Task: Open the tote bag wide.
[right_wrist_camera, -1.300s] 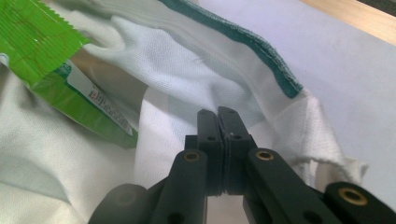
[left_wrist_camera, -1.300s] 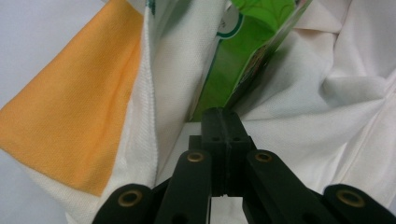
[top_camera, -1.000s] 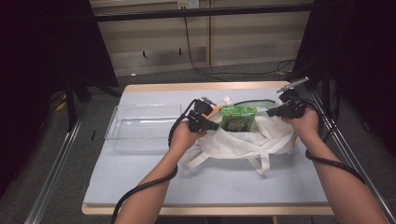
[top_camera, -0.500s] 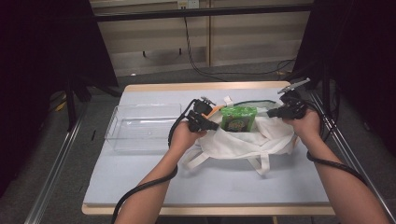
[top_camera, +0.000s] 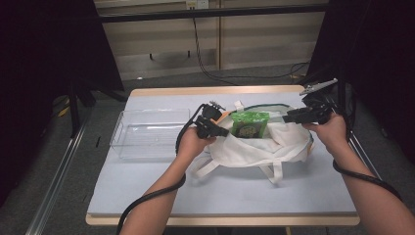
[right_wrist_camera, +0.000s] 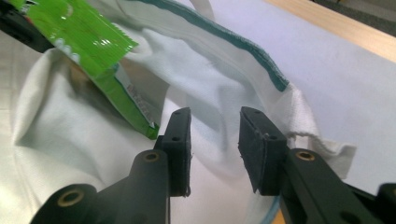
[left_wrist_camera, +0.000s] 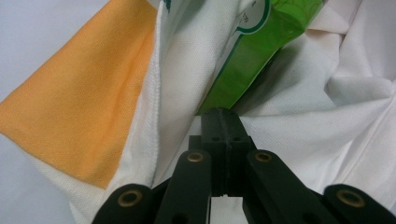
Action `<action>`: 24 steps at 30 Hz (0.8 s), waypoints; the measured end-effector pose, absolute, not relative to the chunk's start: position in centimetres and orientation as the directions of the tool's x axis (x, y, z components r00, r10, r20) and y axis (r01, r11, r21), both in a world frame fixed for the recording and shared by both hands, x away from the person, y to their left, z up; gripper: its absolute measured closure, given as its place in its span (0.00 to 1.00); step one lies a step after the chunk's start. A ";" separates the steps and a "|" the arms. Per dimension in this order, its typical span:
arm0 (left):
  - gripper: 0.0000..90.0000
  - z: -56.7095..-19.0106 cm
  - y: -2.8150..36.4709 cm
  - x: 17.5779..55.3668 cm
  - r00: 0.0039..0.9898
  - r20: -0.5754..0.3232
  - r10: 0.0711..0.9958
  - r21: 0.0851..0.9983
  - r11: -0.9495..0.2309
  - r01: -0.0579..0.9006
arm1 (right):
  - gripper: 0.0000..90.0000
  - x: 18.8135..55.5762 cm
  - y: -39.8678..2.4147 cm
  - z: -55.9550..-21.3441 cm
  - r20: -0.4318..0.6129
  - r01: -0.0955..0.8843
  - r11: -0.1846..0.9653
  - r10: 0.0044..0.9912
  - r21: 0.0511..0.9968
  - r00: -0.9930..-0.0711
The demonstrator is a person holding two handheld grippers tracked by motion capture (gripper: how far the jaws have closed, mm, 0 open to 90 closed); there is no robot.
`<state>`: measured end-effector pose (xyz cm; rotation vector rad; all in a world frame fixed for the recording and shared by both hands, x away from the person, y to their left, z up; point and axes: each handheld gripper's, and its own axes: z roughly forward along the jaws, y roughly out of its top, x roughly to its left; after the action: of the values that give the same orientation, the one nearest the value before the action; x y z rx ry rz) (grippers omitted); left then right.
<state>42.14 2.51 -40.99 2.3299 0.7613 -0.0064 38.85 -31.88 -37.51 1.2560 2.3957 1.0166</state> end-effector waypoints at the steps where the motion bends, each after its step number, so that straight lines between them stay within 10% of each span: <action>1: 1.00 -41.0 2.5 42.1 0.828 -0.203 0.522 0.604 -0.599 0.526 | 0.77 38.8 -32.0 -37.4 0.093 0.620 0.389 0.794 0.681 -0.600; 5: 1.00 -40.9 2.5 42.2 0.828 -0.204 0.522 0.604 -0.599 0.526 | 1.00 38.0 -32.8 -37.3 0.106 0.614 0.402 0.774 0.679 -0.624; 24: 1.00 -41.3 2.5 42.5 0.815 -0.197 0.545 0.596 -0.593 0.541 | 1.00 38.1 -33.7 -40.7 0.113 0.630 0.402 0.779 0.664 -0.617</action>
<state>42.51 2.51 -41.32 2.3309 0.7949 0.0081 38.07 -33.72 -40.72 1.2484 2.4438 1.0143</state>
